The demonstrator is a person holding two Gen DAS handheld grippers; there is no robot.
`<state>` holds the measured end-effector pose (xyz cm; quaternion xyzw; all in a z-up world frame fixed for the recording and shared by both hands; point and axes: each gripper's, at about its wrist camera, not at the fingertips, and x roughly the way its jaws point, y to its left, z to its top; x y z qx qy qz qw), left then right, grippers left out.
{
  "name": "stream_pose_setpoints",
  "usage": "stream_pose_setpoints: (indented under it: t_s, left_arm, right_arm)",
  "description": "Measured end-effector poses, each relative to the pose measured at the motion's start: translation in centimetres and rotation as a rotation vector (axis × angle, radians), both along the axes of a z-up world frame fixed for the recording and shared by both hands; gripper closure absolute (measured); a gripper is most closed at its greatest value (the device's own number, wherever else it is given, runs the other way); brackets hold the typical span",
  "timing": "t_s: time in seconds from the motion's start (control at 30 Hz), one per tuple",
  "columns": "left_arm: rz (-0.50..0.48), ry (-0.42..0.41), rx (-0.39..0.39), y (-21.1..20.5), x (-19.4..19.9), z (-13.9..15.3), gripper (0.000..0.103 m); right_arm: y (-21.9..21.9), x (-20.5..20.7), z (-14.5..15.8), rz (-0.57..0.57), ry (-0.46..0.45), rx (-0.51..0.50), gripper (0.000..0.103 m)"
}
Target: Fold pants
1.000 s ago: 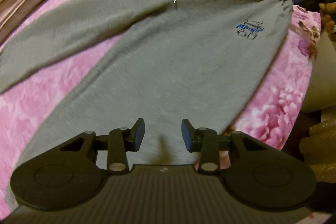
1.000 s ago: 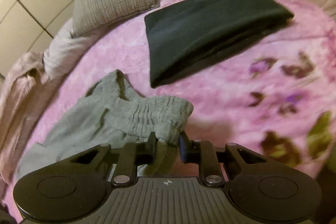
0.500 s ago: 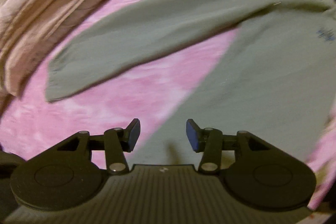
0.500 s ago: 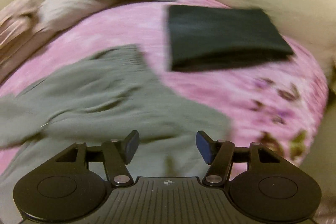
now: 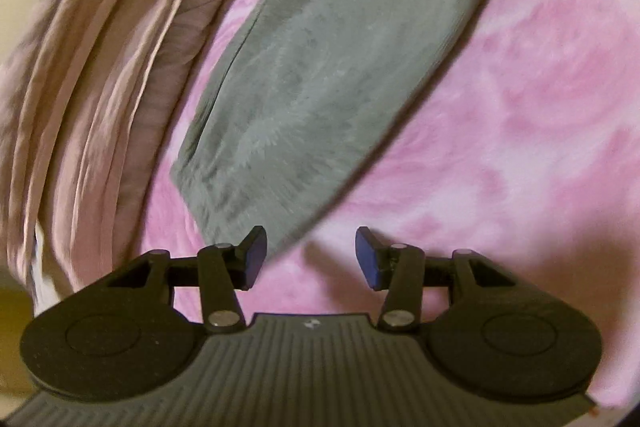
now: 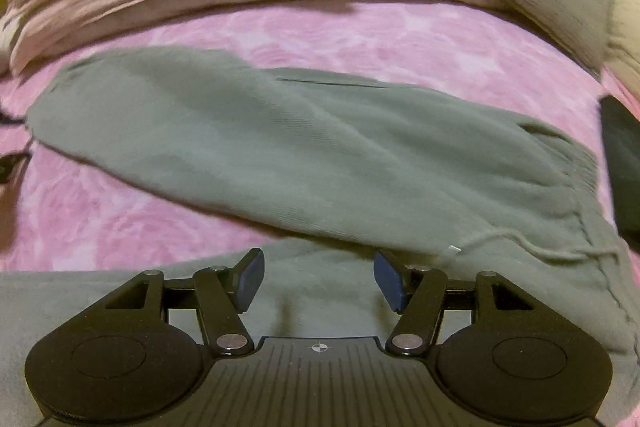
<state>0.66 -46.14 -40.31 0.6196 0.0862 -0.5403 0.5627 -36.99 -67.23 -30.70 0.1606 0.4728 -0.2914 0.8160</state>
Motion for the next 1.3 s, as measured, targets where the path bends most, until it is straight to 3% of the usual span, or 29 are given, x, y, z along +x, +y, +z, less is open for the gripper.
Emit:
stream_pose_setpoints:
  t_s: [0.07, 0.1, 0.13, 0.23, 0.4, 0.6, 0.77, 0.9, 1.0, 1.2, 1.27, 1.3]
  left_arm:
    - [-0.065, -0.020, -0.005, -0.7, 0.7, -0.7, 0.059]
    - [-0.089, -0.018, 0.000, -1.0, 0.8, -0.9, 0.070]
    - [-0.100, -0.002, 0.013, -1.4, 1.1, -0.9, 0.090]
    - [-0.067, 0.035, 0.024, -1.5, 1.4, 0.3, 0.097]
    - [0.035, 0.071, 0.006, 2.7, 0.7, 5.1, 0.098]
    - [0.153, 0.180, 0.164, 5.6, -1.2, 3.6, 0.093]
    - [0.291, 0.234, 0.116, 5.2, -1.5, 6.8, 0.082]
    - [0.368, 0.251, 0.041, 2.4, -2.6, 9.9, 0.082]
    - [0.384, 0.268, -0.011, -1.1, -5.8, 11.1, 0.081]
    - [0.366, 0.315, 0.002, -8.9, -16.0, 9.0, 0.079]
    - [0.332, 0.336, 0.023, -11.5, -19.6, 8.0, 0.079]
    - [0.317, 0.345, 0.027, -12.7, -21.2, 7.8, 0.078]
  right_arm:
    - [0.2, 1.0, -0.5, 0.013, 0.022, -0.010, 0.045]
    - [0.2, 1.3, -0.8, 0.012, 0.033, -0.012, 0.045]
    - [0.1, 1.4, -1.0, 0.005, 0.042, -0.012, 0.045]
    - [0.3, 1.2, -0.4, -0.027, 0.057, -0.014, 0.045]
    - [0.0, -0.1, 1.1, -0.058, 0.056, -0.007, 0.045]
    - [-2.0, -2.7, 2.0, -0.121, 0.039, 0.035, 0.045]
    - [-8.1, -5.5, 3.8, -0.127, 0.045, -0.035, 0.045]
    - [-15.7, -8.1, 3.2, -0.184, 0.039, -0.023, 0.045]
    - [-21.6, -10.4, 1.4, -0.202, 0.032, -0.001, 0.045]
    - [-29.2, -13.7, -2.7, -0.128, 0.019, 0.095, 0.045]
    - [-30.4, -14.6, -3.4, -0.105, -0.023, 0.145, 0.050]
    - [-30.8, -14.9, -3.5, -0.096, -0.053, 0.177, 0.062]
